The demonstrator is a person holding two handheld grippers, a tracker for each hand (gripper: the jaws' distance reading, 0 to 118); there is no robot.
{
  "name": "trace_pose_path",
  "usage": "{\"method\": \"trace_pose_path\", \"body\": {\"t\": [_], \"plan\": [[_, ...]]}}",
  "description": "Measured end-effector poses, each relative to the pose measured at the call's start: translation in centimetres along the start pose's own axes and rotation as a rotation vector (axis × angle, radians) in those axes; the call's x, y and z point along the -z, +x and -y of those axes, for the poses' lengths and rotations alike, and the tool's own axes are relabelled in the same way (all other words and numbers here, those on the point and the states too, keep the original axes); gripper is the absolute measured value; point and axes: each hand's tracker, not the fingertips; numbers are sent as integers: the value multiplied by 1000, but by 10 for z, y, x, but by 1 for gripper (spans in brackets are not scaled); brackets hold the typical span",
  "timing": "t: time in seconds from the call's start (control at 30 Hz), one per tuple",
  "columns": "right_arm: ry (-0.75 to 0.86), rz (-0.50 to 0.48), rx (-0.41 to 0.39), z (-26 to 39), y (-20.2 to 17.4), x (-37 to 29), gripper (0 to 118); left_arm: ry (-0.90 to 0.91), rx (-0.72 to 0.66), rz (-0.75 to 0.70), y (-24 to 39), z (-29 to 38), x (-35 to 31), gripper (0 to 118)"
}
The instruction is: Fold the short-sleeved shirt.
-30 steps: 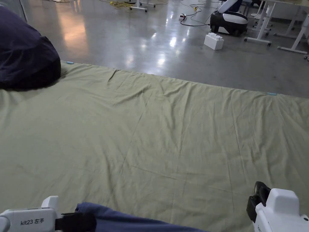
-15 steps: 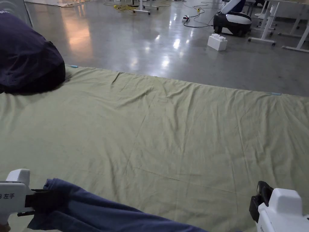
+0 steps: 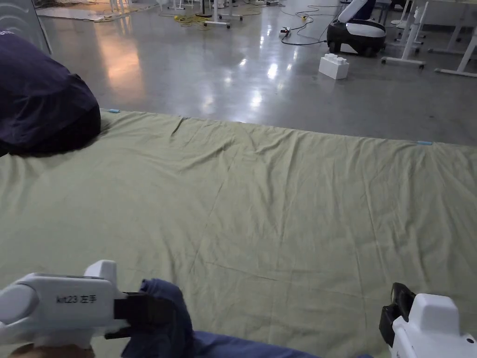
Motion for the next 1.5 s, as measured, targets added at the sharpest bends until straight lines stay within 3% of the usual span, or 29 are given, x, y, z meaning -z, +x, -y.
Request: {"method": "trace_pose_path", "body": {"t": [0.23, 0.43, 0.73, 0.77, 0.83, 0.93, 1.0, 1.03, 1.13, 1.23, 1.27, 1.33, 1.37, 1.5], "plan": [[-16, 17, 17, 9, 11, -4, 0, -71, -35, -36, 26, 23, 85, 7], [-32, 39, 27, 15, 23, -9, 0, -202, 15, -191, 37, 55, 158, 7], [-52, 61, 41, 21, 31, -11, 0, -201, 8, -248, 35, 72, 185, 10], [-51, 61, 42, 21, 30, -11, 0, -201, 12, -247, 37, 72, 183, 14], [-52, 59, 44, 21, 30, -11, 0, -207, 5, -220, 36, 68, 175, 36], [-49, 56, 43, 20, 29, -12, 0, -174, 38, -164, 42, 60, 155, 44], [-48, 53, 43, 19, 29, -12, 0, -150, 68, -149, 44, 54, 141, 60], [-47, 52, 42, 19, 29, -12, 0, -139, 67, -150, 46, 50, 133, 61], [-45, 49, 42, 19, 29, -12, 0, -95, 54, -115, 41, 42, 113, 61], [-47, 47, 43, 19, 29, -11, 0, -75, 122, -181, 39, 43, 108, 58], [-49, 46, 43, 19, 29, -11, 0, -83, 143, -212, 38, 45, 110, 53], [-53, 44, 47, 20, 28, -11, 0, -122, 154, -241, 36, 53, 123, 27], [-55, 43, 48, 21, 28, -11, 0, -139, 147, -229, 35, 57, 127, 21], [-62, 43, 48, 24, 29, -10, 0, -221, 159, -173, 40, 78, 149, 13]]}}
